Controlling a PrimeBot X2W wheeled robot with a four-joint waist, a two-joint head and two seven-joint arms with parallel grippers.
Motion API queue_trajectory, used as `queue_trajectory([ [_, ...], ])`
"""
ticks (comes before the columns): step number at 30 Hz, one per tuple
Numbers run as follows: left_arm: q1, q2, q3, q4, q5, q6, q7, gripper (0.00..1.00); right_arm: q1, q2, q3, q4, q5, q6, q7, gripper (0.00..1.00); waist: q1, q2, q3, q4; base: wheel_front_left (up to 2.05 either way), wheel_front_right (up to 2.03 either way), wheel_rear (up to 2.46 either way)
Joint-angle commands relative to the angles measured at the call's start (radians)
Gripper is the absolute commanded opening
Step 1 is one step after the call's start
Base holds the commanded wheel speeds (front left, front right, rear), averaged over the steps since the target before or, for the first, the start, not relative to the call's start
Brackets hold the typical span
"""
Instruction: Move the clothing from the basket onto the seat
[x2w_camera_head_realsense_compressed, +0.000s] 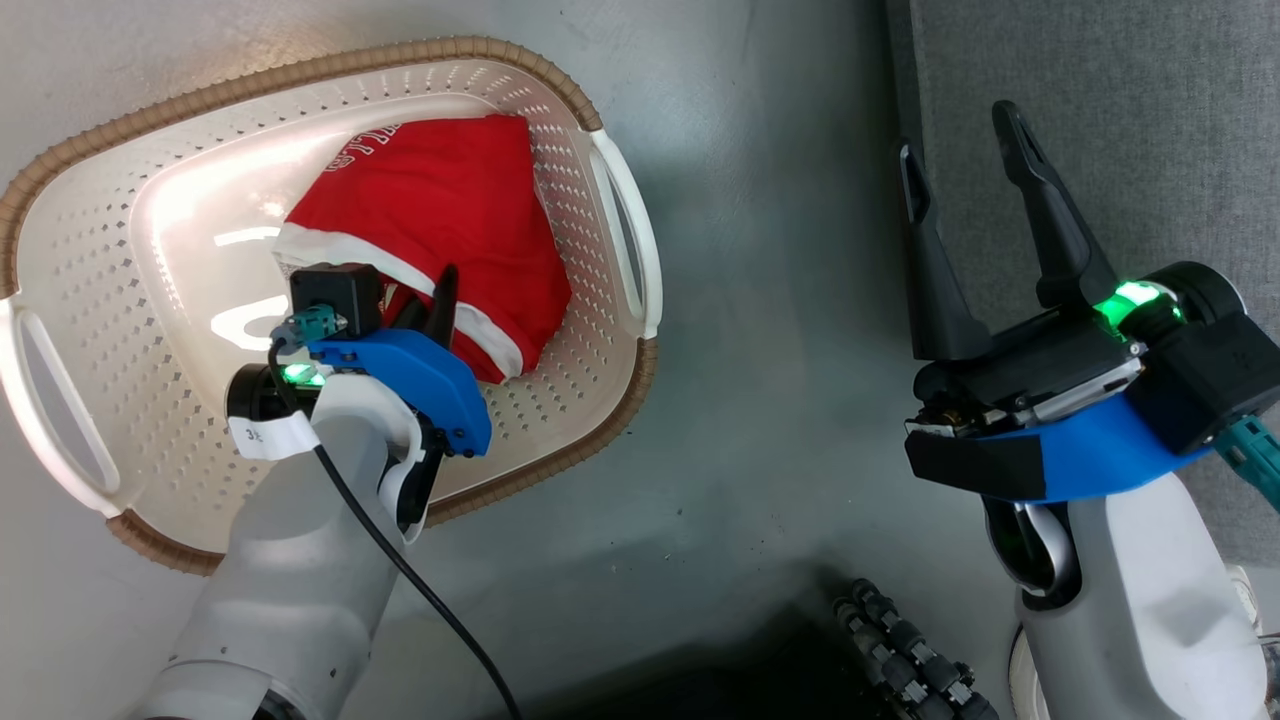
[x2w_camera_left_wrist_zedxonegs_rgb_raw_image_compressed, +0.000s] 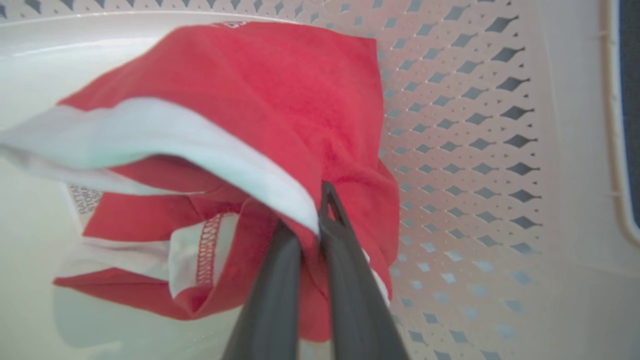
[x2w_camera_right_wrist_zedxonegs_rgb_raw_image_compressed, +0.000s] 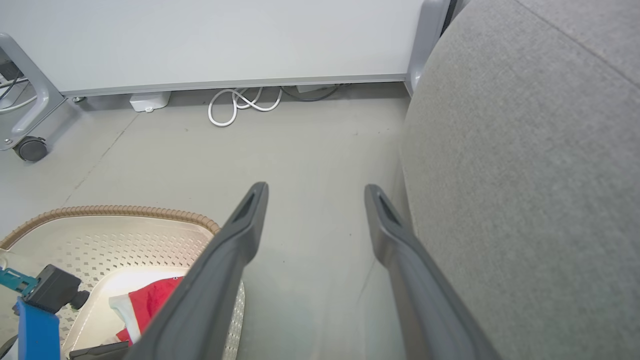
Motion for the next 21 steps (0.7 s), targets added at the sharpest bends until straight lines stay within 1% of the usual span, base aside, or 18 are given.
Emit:
queue_trajectory([
  [1,-0.014,0.007,-0.013,-0.002,-0.010,-0.001,0.003,0.00,-0.012,0.003,-0.001,0.005,0.003,0.000,-0.009,1.00,-0.0001,0.0000,-0.002,0.001,0.00,0.00,0.00],
  [7,-0.011,0.008,-0.042,-0.004,-0.046,-0.001,-0.003,0.00,-0.026,0.003,-0.005,0.018,-0.006,0.000,-0.006,1.00,-0.0001,0.0000,-0.018,0.011,0.00,0.00,0.00],
  [11,-0.002,0.005,-0.067,-0.013,-0.061,-0.001,-0.011,0.00,-0.030,0.003,-0.006,0.031,-0.014,0.000,-0.001,1.00,-0.0001,0.0000,-0.048,0.023,0.00,0.00,0.00],
  [17,0.034,-0.005,-0.132,-0.030,-0.070,-0.001,-0.021,0.00,-0.027,0.002,0.000,0.065,-0.030,0.000,-0.002,1.00,-0.0001,0.0000,-0.139,0.056,0.00,0.00,0.00],
  [21,0.074,-0.014,-0.204,-0.038,-0.047,-0.001,-0.024,0.00,-0.004,0.002,0.004,0.106,-0.038,0.000,-0.001,1.00,-0.0001,0.0000,-0.243,0.085,0.00,0.00,0.00],
])
